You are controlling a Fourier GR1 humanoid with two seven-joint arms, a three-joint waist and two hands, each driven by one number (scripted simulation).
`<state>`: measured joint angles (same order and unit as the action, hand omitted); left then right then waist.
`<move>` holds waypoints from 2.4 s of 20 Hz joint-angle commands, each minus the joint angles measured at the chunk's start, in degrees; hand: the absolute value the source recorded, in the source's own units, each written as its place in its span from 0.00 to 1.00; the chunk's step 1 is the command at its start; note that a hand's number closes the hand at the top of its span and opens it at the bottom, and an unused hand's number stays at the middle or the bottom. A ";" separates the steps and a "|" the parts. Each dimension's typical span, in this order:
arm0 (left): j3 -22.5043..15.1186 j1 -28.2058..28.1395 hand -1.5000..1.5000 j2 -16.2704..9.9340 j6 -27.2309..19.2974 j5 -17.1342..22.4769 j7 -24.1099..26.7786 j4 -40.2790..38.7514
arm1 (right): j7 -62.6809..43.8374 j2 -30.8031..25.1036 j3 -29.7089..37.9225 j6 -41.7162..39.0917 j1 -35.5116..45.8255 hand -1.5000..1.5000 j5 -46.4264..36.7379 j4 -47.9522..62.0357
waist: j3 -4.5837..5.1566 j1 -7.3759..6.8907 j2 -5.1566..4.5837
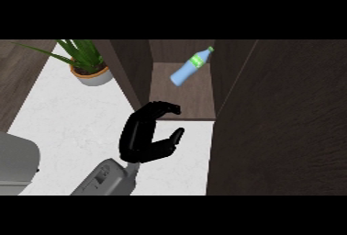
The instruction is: Pick up the bottled water, place it into the cabinet and close the cabinet
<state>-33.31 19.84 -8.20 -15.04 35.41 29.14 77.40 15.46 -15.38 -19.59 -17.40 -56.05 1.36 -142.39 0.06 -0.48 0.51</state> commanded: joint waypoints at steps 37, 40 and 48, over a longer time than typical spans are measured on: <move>20.54 -37.27 0.00 -29.40 19.40 17.93 -0.07 28.75 | -11.39 -10.51 -32.57 -4.20 15.36 1.00 -4.73 -5.17 | 0.83 -5.55 -0.78; 21.12 -37.88 0.00 -30.16 20.78 18.70 -0.08 30.72 | -13.54 -10.61 -32.01 -4.37 17.61 1.00 -3.74 -4.59 | 0.76 -7.01 -1.10; 22.87 -37.56 0.00 -33.15 24.40 20.15 -1.44 30.98 | -16.97 -10.40 -28.53 -5.02 23.90 1.00 -1.29 -1.49 | 0.93 -10.54 -2.46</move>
<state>-11.11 -17.94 -40.03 7.93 54.95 28.35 107.58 3.78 -28.84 -38.59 -20.68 -36.60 -0.30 -142.55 0.94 -9.22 -1.39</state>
